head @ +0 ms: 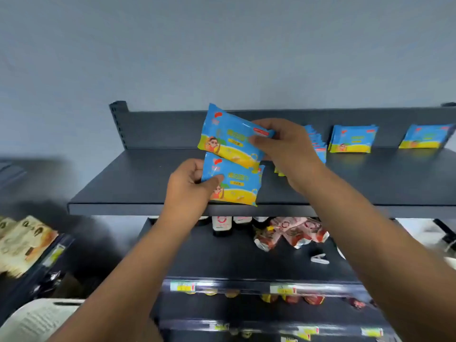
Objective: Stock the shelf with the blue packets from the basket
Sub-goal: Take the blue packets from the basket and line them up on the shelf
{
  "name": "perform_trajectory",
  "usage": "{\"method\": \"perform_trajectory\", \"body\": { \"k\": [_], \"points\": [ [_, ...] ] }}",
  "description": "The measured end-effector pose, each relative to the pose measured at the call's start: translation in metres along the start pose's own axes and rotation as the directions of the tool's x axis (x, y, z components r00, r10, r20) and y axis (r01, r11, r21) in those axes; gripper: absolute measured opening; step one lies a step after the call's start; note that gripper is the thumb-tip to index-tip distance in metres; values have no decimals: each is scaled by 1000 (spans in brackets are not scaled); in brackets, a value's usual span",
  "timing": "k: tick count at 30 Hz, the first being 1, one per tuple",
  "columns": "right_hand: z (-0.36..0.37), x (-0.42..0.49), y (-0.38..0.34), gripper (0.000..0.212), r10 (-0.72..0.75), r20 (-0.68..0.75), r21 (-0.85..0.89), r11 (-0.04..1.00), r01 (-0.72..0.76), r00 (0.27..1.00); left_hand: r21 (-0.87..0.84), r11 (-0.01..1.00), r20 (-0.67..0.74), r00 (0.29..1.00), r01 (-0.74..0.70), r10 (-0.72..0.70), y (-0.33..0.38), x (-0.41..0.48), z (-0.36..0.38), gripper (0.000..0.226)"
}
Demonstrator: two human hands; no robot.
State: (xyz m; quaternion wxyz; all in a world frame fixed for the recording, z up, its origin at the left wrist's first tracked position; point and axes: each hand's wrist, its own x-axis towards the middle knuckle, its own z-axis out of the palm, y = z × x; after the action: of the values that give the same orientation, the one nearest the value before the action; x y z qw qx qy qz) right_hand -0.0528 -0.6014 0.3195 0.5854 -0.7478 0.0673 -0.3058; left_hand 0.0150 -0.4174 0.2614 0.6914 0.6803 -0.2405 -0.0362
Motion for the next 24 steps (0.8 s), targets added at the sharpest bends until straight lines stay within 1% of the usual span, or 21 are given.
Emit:
{"method": "perform_trajectory", "body": {
  "k": [4, 8, 13, 15, 18, 20, 22, 24],
  "points": [
    [-99, -8, 2, 19, -10, -107, -78, 997, 1, 994, -46, 999, 103, 994, -13, 18, 6, 4, 98, 14],
    [-194, -13, 9, 20, -15, -194, -115, 993, -8, 981, -68, 998, 212, 977, -11, 26, 4, 12, 201, 18],
    [-301, -6, 27, 22, -52, -284, -178, 984, 1, 957, -52, 998, 273, 962, -20, 33, 1, 26, 321, 18],
    [-338, 3, 34, 23, -72, -305, -188, 982, 14, 950, -67, 998, 265, 964, 17, 1, -4, 41, 363, 18],
    [-379, 17, 44, 22, -99, -328, -210, 977, 30, 939, -121, 985, 184, 978, 125, -102, -16, 65, 411, 22],
    [-399, 26, 53, 23, -100, -342, -209, 977, 28, 934, -139, 973, 146, 976, 183, -163, -25, 78, 435, 21],
    [-414, 34, 63, 24, -88, -348, -196, 980, 20, 933, -125, 973, 114, 977, 193, -180, -34, 90, 451, 18],
    [-426, 40, 72, 24, -63, -343, -184, 983, -1, 937, -68, 982, 69, 983, 175, -171, -42, 101, 460, 21]
  ]
}}
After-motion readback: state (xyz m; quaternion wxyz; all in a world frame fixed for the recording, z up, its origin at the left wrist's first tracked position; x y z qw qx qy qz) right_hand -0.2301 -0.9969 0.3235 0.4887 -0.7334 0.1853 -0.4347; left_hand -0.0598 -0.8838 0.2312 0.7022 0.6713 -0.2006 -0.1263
